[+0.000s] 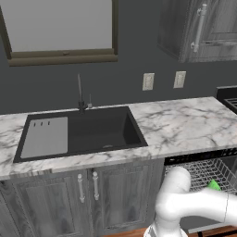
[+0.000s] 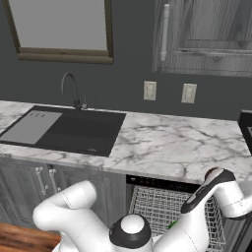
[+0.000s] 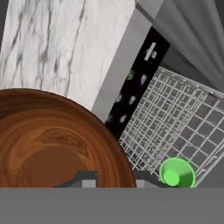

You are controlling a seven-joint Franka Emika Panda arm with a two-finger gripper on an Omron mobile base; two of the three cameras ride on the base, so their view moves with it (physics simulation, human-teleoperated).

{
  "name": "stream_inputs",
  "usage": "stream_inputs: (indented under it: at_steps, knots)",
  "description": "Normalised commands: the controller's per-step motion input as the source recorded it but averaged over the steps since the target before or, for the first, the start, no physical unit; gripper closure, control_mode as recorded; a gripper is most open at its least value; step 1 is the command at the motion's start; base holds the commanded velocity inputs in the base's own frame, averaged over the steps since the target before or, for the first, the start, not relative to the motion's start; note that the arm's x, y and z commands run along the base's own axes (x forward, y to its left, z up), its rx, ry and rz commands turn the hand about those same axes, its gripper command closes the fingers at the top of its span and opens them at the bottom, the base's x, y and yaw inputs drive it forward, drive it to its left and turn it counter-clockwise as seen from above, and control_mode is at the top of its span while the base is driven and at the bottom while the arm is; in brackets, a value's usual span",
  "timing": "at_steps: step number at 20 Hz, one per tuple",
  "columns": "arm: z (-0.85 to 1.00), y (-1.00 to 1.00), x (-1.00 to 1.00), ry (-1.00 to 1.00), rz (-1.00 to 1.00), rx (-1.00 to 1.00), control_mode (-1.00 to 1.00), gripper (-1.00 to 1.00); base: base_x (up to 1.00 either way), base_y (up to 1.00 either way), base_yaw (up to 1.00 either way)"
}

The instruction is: Pick up the cup and bowl from the counter, place them in the dishwasher, and close the dishwasher door.

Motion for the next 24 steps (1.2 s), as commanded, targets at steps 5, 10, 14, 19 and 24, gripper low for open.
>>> stream_inputs:
  at_steps: [5, 10, 14, 19, 24]
  knots:
    - [-0.31, 0.00, -0.28, 0.00, 0.09, -0.04, -1.00, 1.00, 0.00, 0.00, 0.00]
    - [-0.31, 0.00, -0.01, 0.00, 0.01, -0.01, -1.00, 1.00, 0.00, 0.00, 0.00]
    - [-0.38, 0.00, 0.00, 0.00, 0.00, 0.00, -1.00, 1.00, 0.00, 0.00, 0.00]
    - [-0.46, 0.00, 0.02, 0.01, 0.00, 0.00, -1.00, 1.00, 0.00, 0.00, 0.00]
    - [-0.59, 0.00, 0.08, 0.03, 0.00, 0.00, -1.00, 1.00, 0.00, 0.00, 0.00]
